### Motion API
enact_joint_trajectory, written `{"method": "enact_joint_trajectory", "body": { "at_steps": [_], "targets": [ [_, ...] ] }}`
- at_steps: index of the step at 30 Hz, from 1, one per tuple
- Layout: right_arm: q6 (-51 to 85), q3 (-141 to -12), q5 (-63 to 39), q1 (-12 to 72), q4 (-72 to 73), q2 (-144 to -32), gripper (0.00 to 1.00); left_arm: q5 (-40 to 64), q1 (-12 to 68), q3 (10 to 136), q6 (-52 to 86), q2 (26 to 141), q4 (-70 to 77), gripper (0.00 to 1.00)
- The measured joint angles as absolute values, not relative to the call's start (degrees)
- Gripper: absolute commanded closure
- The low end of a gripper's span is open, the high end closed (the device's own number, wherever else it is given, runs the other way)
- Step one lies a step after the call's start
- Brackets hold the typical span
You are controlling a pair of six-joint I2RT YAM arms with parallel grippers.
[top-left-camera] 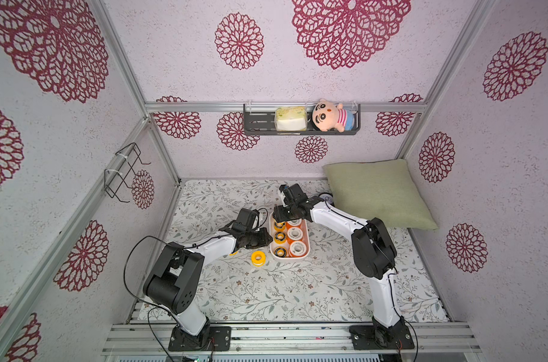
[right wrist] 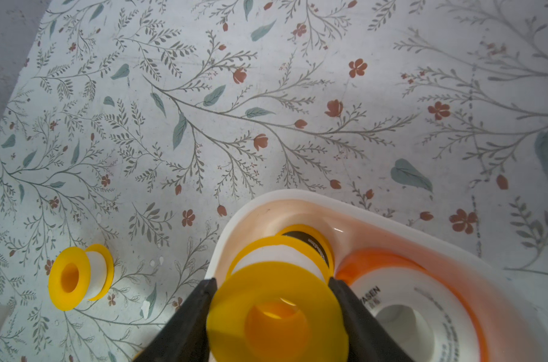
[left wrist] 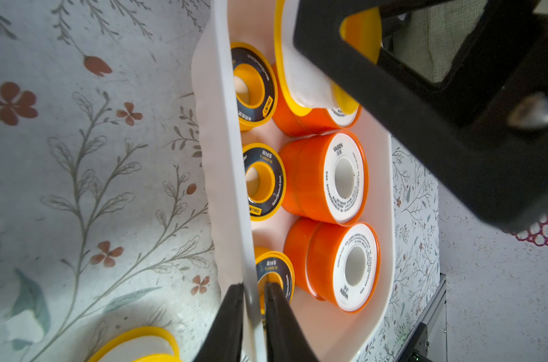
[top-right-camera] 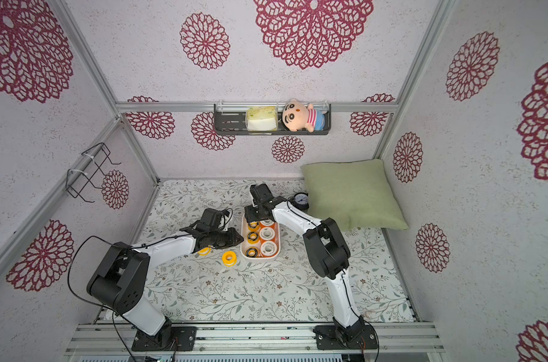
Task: Put the sealing tape into the storage box
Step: Place the sealing tape in the storage box.
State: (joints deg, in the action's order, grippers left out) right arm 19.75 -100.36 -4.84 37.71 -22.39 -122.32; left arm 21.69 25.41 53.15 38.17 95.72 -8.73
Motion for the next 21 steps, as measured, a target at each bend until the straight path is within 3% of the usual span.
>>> {"method": "enact_joint_trajectory", "body": {
  "at_steps": [21],
  "targets": [
    [19.0, -104.4, -2.7, 38.1, -25.8, -125.3, 0.38, 21.5, 25.5, 53.7, 38.2, 96.1, -9.3, 0.80]
  ]
}}
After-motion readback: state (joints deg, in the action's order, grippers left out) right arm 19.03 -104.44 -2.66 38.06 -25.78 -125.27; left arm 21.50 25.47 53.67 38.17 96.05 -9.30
